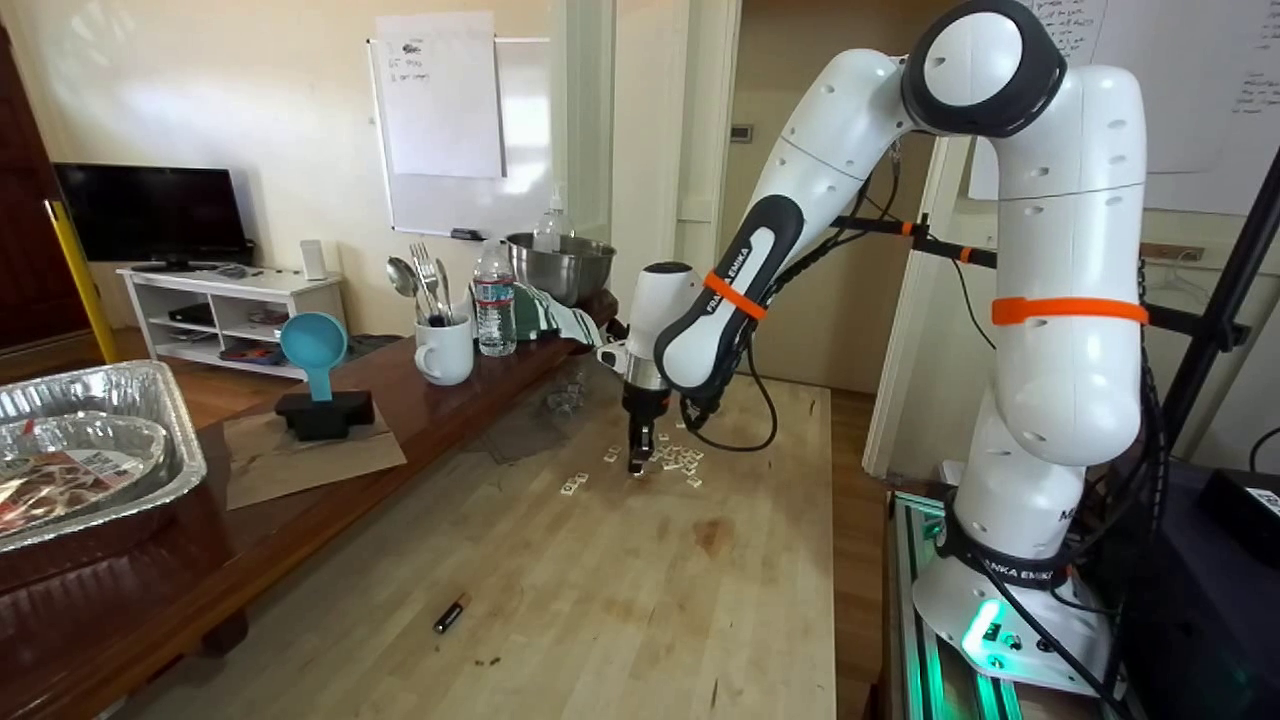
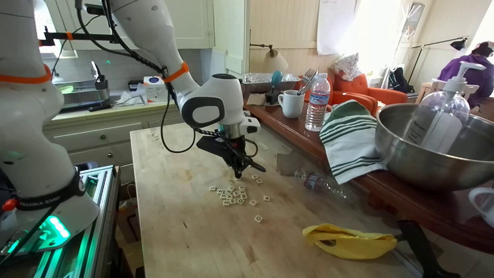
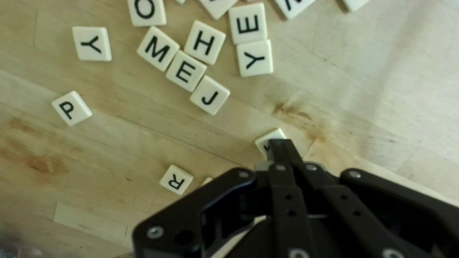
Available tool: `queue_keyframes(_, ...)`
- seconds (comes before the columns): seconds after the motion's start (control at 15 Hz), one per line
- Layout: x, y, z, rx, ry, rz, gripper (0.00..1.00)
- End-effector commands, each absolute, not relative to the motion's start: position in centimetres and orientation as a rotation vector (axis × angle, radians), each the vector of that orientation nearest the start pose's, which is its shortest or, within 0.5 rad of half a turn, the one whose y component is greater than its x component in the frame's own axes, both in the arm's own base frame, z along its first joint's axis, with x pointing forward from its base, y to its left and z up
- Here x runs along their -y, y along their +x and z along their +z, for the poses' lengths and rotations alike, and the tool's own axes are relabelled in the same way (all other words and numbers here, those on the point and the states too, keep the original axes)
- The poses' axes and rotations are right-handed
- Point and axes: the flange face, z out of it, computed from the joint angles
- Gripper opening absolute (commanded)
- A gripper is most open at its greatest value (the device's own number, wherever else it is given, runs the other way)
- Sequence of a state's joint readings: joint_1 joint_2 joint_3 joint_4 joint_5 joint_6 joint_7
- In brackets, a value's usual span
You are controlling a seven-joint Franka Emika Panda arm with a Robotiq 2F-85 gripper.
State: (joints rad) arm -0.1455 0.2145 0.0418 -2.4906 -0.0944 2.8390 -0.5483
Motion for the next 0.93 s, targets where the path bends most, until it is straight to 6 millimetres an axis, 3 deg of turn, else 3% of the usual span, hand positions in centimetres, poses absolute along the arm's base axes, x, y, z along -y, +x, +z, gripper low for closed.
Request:
queue_keyframes(0.0,4.1,48.8,21.5,0.896,-3.092,-0.18,0.0)
queue_keyframes(0.4,4.2,48.7,22.9,0.727,-3.105,-0.25,0.0)
queue_keyframes(0.87,4.3,49.1,21.8,0.311,-3.122,-0.202,0.0)
